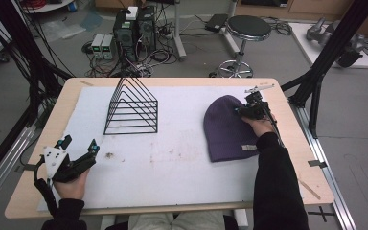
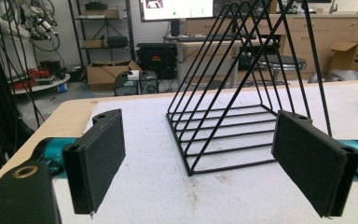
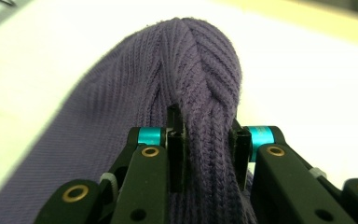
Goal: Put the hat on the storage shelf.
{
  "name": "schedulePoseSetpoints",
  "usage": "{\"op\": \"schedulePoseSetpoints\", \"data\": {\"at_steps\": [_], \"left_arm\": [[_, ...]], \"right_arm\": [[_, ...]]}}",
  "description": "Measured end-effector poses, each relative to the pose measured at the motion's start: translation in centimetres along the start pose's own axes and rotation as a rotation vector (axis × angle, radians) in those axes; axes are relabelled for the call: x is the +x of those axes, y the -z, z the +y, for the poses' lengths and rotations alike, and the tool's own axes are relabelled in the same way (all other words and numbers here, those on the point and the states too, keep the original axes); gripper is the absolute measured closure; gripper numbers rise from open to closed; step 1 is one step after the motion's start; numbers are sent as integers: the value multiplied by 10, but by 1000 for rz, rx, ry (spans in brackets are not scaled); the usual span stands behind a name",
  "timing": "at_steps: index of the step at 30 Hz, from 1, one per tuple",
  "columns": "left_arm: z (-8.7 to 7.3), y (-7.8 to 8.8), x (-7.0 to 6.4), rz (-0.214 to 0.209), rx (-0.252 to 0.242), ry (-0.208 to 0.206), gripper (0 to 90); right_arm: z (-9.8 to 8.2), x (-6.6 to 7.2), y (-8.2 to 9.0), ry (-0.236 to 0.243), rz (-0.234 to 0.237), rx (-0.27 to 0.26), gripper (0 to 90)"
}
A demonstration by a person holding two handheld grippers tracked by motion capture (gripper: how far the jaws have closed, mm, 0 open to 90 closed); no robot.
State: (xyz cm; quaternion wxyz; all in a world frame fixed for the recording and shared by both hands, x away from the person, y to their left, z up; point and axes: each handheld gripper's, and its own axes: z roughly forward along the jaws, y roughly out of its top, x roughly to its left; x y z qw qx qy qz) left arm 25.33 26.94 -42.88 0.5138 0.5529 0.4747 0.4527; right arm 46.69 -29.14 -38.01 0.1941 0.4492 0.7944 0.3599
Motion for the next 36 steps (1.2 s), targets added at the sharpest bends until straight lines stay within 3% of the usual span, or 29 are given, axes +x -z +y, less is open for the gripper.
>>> {"op": "schedulePoseSetpoints", "data": {"at_steps": [2,19,22,31,36], "left_arm": [[0,-1,0,1,0,5,175],[2,-11,-8,-24,-8,12,175],[2,-13,-8,-26,-8,16,174],[3,-14,-9,-30,-31,24,169],[5,-12,-10,-46,-53,18,170]], "right_arm": [[3,3,8,18,4,-36,752],[10,8,63,-22,25,-274,748],[13,10,71,-40,57,-326,742],[30,30,87,-36,70,-451,736],[40,44,93,-33,48,-517,734]]}}
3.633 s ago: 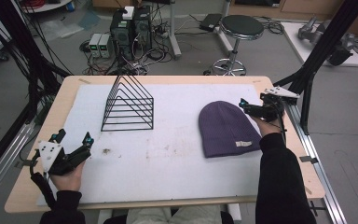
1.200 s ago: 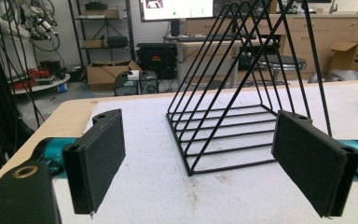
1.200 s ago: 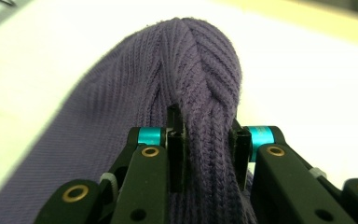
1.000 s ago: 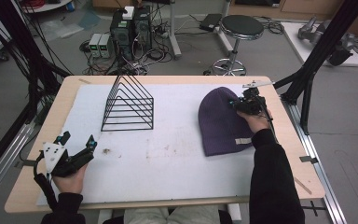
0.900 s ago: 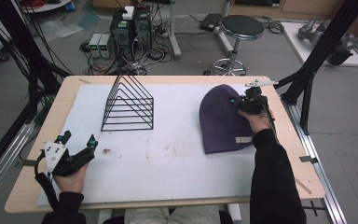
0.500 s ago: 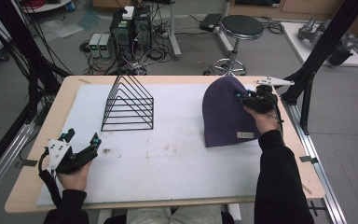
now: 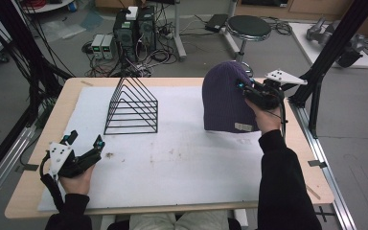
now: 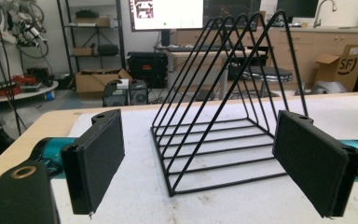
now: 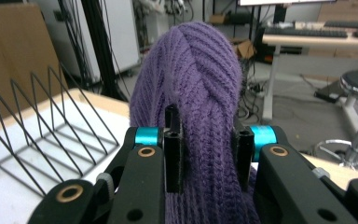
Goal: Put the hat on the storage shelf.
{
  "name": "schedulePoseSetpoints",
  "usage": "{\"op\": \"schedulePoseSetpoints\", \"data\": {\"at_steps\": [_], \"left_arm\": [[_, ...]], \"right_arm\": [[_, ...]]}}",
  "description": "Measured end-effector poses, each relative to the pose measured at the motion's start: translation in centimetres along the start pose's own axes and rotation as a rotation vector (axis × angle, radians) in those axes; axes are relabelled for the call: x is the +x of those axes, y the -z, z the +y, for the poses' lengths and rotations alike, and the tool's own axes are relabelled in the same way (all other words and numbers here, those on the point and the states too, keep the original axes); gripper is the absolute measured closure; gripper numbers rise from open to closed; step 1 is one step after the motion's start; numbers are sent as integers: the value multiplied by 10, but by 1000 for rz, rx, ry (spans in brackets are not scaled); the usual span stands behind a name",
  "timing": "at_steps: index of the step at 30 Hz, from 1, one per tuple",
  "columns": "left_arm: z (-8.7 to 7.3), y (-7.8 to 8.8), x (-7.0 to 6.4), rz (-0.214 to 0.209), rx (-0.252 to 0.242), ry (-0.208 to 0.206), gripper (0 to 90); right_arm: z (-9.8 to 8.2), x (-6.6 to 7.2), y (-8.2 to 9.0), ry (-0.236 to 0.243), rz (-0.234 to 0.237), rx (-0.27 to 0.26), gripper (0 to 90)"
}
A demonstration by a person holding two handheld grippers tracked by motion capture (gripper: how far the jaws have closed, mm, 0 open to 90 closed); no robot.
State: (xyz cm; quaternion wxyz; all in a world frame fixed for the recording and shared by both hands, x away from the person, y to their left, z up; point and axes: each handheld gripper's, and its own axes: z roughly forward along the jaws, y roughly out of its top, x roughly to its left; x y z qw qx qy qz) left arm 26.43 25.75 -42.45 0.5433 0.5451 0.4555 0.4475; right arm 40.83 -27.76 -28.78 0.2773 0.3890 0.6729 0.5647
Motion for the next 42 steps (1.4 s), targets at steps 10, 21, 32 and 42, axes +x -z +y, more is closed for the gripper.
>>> {"op": "schedulePoseSetpoints", "data": {"at_steps": [10,21,32,42], "left_arm": [[2,1,3,-17,-27,48,169],[6,-1,1,-35,-19,64,186],[19,-5,-11,-162,-29,83,181],[25,-19,-24,-396,-15,182,174]], "right_arm": [[25,23,10,35,43,-132,735],[45,58,19,49,169,-214,735],[57,108,11,109,297,-230,724],[54,147,-3,138,370,-221,726]]}}
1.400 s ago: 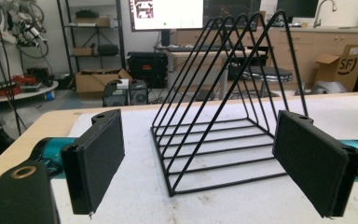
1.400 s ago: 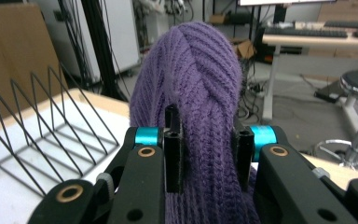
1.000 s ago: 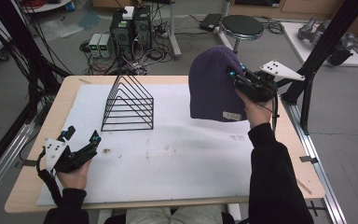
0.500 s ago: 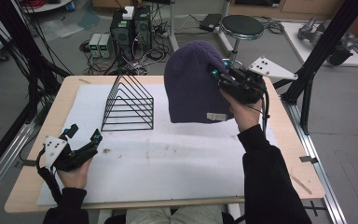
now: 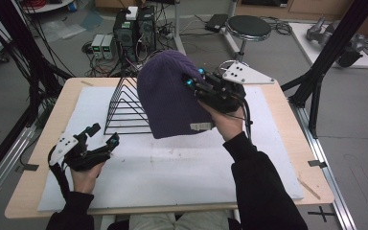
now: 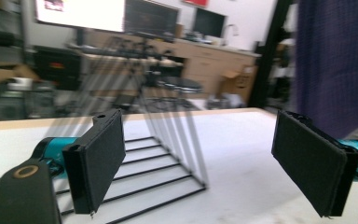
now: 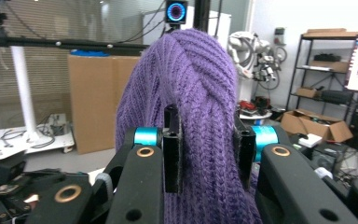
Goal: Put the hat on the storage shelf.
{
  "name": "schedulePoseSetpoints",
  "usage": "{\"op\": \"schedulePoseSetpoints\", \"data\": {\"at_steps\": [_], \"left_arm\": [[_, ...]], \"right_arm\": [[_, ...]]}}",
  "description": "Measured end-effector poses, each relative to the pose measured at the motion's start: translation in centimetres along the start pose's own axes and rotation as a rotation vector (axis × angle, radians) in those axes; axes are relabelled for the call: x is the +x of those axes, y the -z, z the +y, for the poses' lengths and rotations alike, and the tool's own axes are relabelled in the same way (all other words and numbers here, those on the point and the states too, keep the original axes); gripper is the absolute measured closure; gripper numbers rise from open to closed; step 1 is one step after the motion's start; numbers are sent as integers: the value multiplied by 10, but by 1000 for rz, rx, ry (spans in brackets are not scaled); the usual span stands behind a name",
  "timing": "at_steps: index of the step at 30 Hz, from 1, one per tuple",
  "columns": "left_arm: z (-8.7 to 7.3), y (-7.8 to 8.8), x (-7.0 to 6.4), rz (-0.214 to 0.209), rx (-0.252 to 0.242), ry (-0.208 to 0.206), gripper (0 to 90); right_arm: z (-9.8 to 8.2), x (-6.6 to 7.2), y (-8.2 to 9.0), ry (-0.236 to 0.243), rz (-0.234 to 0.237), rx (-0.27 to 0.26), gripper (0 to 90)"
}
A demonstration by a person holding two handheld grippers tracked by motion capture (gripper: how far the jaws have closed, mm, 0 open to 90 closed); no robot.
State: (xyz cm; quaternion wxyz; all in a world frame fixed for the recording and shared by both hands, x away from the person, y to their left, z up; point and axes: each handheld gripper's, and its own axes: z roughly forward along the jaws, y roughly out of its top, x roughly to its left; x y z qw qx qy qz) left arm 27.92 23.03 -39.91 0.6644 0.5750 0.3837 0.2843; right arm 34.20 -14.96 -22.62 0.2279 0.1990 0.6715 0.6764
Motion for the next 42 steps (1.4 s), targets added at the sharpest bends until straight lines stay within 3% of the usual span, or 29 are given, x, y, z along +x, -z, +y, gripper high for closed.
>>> {"op": "schedulePoseSetpoints", "data": {"at_steps": [4,10,14,19,24,27,29,31,35,42], "left_arm": [[2,-8,-7,-56,13,-2,171],[6,-13,-12,-137,5,37,170],[7,-15,-16,-227,2,62,171],[6,-19,-21,-264,26,34,182],[5,-17,-21,-280,17,33,354],[3,-18,-21,-272,37,26,533],[2,-19,-21,-231,56,10,665],[2,-20,-17,-233,75,31,776],[5,-20,-8,-267,77,92,829],[15,-23,-1,-327,80,82,840]], "right_arm": [[-2,12,-8,10,34,2,726],[-4,28,-16,25,87,5,726],[-7,37,-22,36,103,12,726],[-11,45,-28,38,139,31,726],[-16,49,-31,62,149,54,726],[-17,47,-30,55,146,54,726],[-19,46,-28,52,138,53,726],[-21,44,-27,49,131,55,726],[-26,41,-26,36,118,56,726],[-28,33,-22,23,92,38,726]]}}
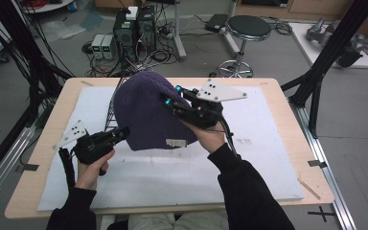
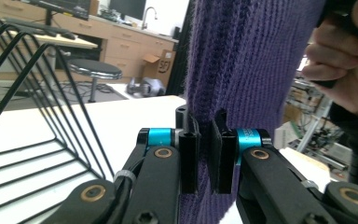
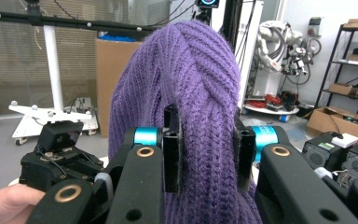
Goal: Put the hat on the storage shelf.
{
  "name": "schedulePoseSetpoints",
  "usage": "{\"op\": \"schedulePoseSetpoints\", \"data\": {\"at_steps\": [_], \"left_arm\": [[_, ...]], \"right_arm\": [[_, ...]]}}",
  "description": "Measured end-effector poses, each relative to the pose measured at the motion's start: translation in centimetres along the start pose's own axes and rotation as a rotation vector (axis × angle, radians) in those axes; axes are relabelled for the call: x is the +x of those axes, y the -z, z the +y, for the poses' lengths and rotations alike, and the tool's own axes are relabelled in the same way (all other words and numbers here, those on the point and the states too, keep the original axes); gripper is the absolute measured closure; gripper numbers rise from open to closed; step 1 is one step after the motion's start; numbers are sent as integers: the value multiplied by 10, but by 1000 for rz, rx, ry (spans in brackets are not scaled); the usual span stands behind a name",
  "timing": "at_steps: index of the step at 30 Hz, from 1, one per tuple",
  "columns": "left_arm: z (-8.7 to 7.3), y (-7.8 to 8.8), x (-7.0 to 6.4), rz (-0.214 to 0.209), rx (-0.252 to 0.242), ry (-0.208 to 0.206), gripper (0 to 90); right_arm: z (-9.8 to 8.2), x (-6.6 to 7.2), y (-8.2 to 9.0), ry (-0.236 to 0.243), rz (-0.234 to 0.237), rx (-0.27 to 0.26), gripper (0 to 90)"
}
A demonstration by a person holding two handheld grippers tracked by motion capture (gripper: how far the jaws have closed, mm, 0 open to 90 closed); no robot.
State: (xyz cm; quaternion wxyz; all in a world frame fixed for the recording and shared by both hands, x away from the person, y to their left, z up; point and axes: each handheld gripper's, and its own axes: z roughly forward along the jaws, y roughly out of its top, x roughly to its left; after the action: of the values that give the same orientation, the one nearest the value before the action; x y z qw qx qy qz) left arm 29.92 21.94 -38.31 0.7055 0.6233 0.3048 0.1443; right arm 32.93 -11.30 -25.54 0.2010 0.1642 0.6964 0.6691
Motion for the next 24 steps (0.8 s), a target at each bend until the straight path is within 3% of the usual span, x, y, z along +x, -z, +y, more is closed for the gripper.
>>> {"op": "schedulePoseSetpoints", "data": {"at_steps": [5,9,12,16,24], "left_arm": [[6,-4,3,-8,-14,-1,841],[15,-10,8,-31,-14,50,843],[22,-15,11,-23,-14,22,846],[33,-21,16,-21,-44,19,848],[56,-40,22,-27,-29,-13,848]], "right_arm": [[1,-3,3,1,-14,-19,725],[2,-6,5,12,-37,-46,723],[2,-9,7,23,-53,-67,723],[3,-15,9,12,-75,-81,723],[3,-31,11,7,-140,-133,723]]}}
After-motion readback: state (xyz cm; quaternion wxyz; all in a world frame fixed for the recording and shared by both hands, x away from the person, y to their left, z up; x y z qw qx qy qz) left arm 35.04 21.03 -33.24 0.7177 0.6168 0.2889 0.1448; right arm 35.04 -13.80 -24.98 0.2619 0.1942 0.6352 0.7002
